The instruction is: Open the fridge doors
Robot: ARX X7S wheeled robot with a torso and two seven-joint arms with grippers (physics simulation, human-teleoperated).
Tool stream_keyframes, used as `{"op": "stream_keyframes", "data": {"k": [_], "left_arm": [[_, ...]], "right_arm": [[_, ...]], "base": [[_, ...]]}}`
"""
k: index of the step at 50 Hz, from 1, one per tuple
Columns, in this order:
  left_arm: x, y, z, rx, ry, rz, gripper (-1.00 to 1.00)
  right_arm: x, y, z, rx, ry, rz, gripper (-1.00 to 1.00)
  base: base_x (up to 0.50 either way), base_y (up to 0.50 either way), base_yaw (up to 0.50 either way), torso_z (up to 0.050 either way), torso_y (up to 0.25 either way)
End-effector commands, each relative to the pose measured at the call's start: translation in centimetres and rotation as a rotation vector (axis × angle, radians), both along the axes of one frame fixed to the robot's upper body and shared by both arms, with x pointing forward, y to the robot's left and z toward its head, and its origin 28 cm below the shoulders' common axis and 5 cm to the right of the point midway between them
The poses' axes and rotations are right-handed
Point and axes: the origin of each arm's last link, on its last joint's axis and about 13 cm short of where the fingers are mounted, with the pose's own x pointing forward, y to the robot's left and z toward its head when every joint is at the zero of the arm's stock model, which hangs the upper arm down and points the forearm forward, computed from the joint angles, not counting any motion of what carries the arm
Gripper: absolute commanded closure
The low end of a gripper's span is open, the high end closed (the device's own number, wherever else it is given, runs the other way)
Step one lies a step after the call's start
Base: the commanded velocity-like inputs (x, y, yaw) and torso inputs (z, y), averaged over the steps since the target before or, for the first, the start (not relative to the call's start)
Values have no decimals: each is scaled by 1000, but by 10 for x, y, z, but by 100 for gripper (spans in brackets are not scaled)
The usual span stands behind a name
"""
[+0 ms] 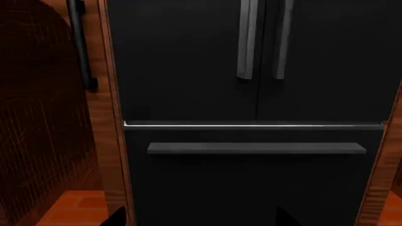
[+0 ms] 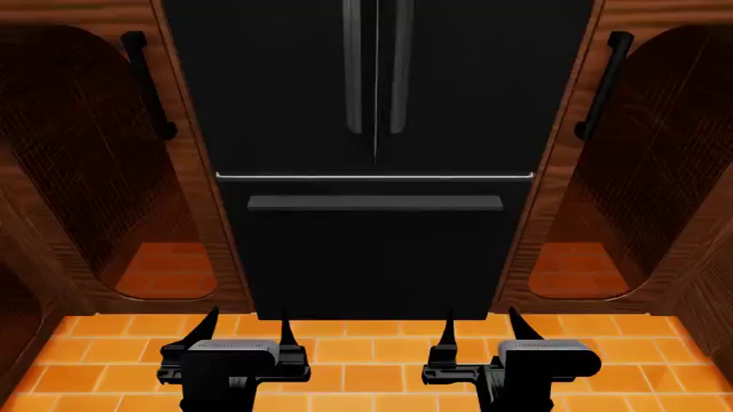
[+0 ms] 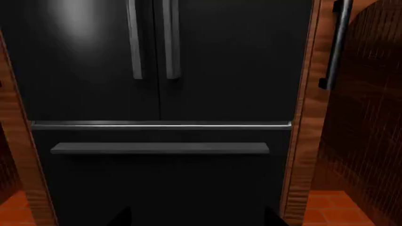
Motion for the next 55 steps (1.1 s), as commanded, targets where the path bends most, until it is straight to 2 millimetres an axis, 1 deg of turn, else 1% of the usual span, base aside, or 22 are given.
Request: {"op": "stream_keyframes", "data": {"k": [1,15,16,17,19,22,23,25,27,28,32,33,34,35,36,37,43,44,45,47,50,55], "left_arm": [[-1,0,-1,14,-13,4,-100],[-4,-1,-1,28,-10,-2,-100],[-2,2,-57,111,-17,46,-100],[-4,0,1,20,-11,0,-100],[-2,-1,0,45,-6,19,-100],[4,-3,-6,87,166,124,-100],[7,-5,-5,170,204,149,-100],[2,-6,5,123,169,-4,-100],[4,-3,3,174,120,8,-100],[6,-3,4,98,155,34,-100],[8,0,7,18,100,80,-100],[9,1,20,47,86,80,-100],[37,14,78,27,-62,75,-100],[43,12,122,24,-165,70,-100],[31,10,143,31,-195,59,-100],[27,10,154,24,-235,52,-100],[27,11,174,18,-264,48,-100],[26,12,184,8,-270,46,-100],[26,12,181,8,-273,46,-100],[26,12,198,7,-287,44,-100],[28,12,192,7,-293,41,-100],[30,13,201,13,-314,45,-100]], "right_arm": [[0,0,-1,-11,3,-7,-100],[1,0,-2,-34,1,-18,-100],[-5,11,-14,-133,19,48,-100],[1,0,-2,-34,0,-19,-100],[2,-1,-2,-30,2,-25,-100],[2,-3,-1,-28,7,-35,-100],[2,-3,-1,-27,6,-36,-100],[2,-3,-1,-24,6,-36,-100],[2,-3,-1,-21,8,-37,-100],[3,-3,-1,-21,9,-39,-100],[6,-5,5,-17,12,-62,-100],[11,-7,17,-17,5,-69,-100],[40,-13,74,-140,-152,-68,-100],[42,-12,109,-139,-211,-78,-100],[31,-11,129,-136,-220,-85,-100],[26,-12,136,-140,-168,-97,-100],[27,-12,154,-150,-199,-95,-100],[28,-11,157,-150,-203,-95,-100],[28,-11,159,-149,-206,-93,-100],[29,-10,164,-160,-212,-92,-100],[31,-11,170,-164,-218,-100,-100],[32,-11,175,-162,-229,-108,-100]], "base": [[0,0,0,0,0],[0,0,0,0,0],[0,0,0,0,0],[0,0,0,0,0],[0,0,0,0,0],[0,0,0,0,0],[0,0,0,0,0],[0,0,0,0,0],[0,0,0,0,0],[0,0,0,0,0],[0,0,0,0,0],[0,0,0,0,0],[0,0,0,0,0],[0,0,0,0,0],[0,0,0,0,0],[0,0,0,0,0],[0,0,0,0,0],[0,0,0,0,0],[0,0,0,0,0],[0,0,0,0,0],[0,0,0,0,0],[0,0,0,0,0]]}}
